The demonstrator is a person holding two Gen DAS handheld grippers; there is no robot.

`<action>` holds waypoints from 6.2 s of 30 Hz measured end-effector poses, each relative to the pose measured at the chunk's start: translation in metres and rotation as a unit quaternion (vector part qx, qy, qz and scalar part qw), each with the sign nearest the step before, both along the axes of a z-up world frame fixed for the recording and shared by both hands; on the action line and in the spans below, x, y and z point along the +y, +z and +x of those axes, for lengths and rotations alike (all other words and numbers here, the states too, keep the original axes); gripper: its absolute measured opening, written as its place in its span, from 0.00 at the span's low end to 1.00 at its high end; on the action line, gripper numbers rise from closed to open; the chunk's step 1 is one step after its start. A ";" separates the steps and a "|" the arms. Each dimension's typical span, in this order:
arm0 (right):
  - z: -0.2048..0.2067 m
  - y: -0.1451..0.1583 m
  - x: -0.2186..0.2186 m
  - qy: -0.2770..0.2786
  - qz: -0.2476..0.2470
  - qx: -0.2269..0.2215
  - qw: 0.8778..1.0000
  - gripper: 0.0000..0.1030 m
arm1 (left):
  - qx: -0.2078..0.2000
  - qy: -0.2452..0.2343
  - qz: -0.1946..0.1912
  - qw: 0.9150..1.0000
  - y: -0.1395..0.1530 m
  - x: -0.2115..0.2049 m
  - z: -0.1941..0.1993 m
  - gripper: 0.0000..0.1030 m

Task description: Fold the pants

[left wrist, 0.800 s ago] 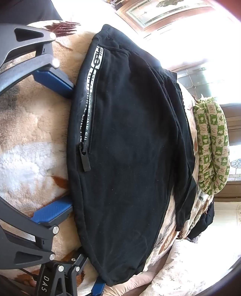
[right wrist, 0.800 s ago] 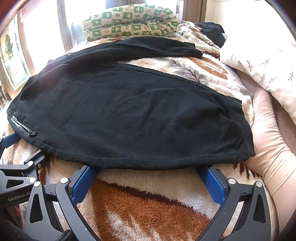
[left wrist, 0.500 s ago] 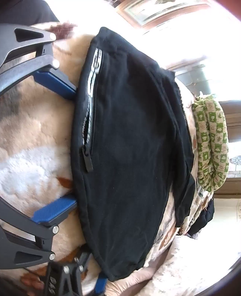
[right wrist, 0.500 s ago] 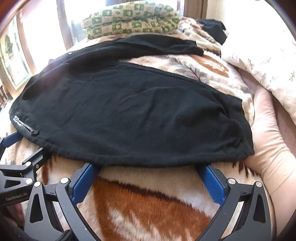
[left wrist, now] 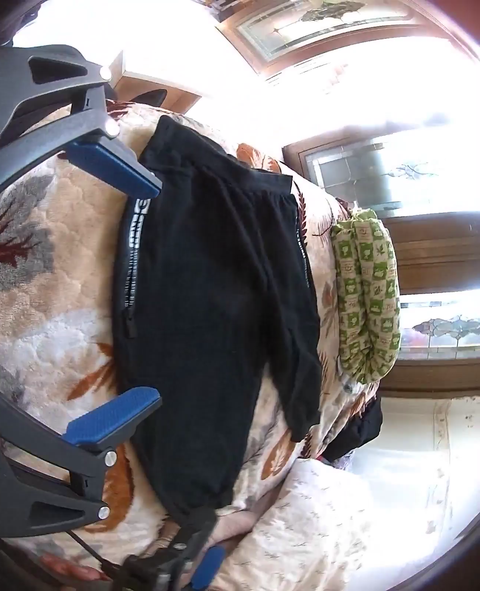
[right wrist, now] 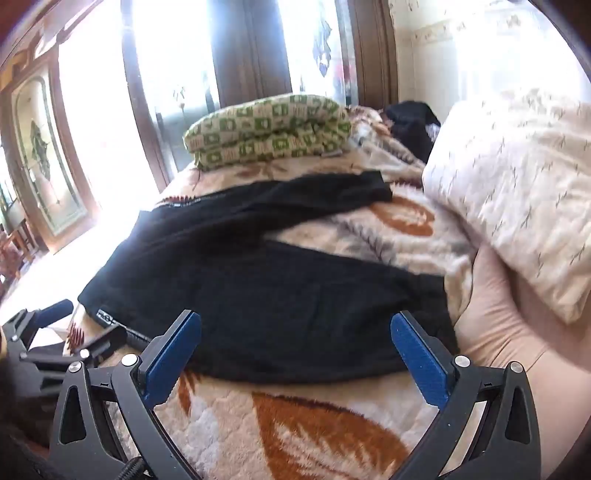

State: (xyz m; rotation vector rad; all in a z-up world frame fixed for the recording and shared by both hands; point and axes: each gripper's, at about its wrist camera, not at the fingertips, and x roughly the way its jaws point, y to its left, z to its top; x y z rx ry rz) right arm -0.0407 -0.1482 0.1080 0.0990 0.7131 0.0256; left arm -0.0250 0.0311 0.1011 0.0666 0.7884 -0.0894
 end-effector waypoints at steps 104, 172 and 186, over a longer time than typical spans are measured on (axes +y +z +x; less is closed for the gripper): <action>0.125 0.032 0.014 0.099 -0.021 0.029 0.994 1.00 | 0.016 0.047 -0.023 0.998 0.003 0.063 0.099 1.00; 0.420 -0.066 0.045 0.316 -0.105 0.172 0.927 0.97 | -0.004 -0.036 -0.122 0.992 -0.003 0.148 0.259 0.19; 0.445 -0.092 0.060 0.363 -0.079 0.206 0.905 0.13 | -0.005 -0.052 -0.075 0.996 -0.001 0.136 0.259 0.19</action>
